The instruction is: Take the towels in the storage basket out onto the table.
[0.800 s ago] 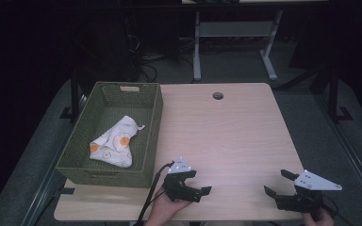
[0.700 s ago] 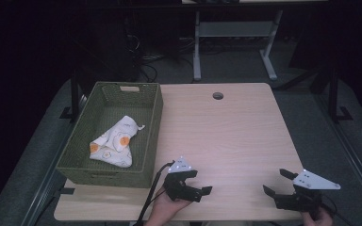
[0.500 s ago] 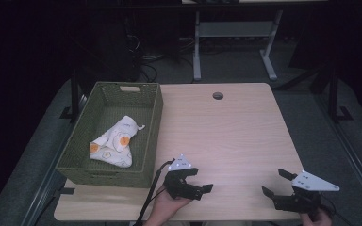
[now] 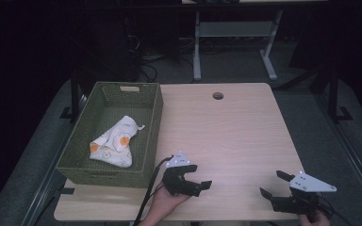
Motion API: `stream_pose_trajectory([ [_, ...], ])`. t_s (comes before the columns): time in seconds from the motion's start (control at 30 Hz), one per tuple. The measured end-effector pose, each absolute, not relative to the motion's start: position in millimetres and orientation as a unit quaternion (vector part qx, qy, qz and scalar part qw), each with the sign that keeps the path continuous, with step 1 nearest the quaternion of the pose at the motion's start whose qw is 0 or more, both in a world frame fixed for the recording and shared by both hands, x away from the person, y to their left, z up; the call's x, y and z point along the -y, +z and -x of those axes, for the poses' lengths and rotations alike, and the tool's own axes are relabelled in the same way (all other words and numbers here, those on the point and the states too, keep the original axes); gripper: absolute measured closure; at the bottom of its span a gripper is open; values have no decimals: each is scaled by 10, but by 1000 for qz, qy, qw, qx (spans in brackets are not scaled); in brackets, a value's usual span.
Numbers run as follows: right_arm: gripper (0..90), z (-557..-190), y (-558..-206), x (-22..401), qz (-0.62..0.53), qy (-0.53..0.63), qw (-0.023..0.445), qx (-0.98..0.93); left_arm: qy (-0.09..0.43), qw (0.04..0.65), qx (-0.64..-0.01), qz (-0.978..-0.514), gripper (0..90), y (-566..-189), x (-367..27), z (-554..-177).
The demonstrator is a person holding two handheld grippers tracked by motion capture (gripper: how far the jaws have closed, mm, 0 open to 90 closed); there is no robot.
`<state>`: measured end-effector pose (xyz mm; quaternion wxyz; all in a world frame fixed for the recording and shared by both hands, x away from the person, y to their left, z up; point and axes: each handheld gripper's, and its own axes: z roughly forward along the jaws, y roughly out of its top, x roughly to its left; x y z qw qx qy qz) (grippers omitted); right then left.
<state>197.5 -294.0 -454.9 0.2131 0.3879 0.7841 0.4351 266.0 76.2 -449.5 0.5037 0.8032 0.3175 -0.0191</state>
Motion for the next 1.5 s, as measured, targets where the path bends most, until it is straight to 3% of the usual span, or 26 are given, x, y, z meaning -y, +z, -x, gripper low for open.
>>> stream_pose_trajectory([
  [0.5,138,-1978,-4544,2921,-386,434,211,-786,-40,517,-305,-798,163,-4426,-796,-2685],
  [1.5,138,-1989,-4551,2883,-375,433,211,-792,-31,537,-310,-784,163,-4180,-936,-2746],
])
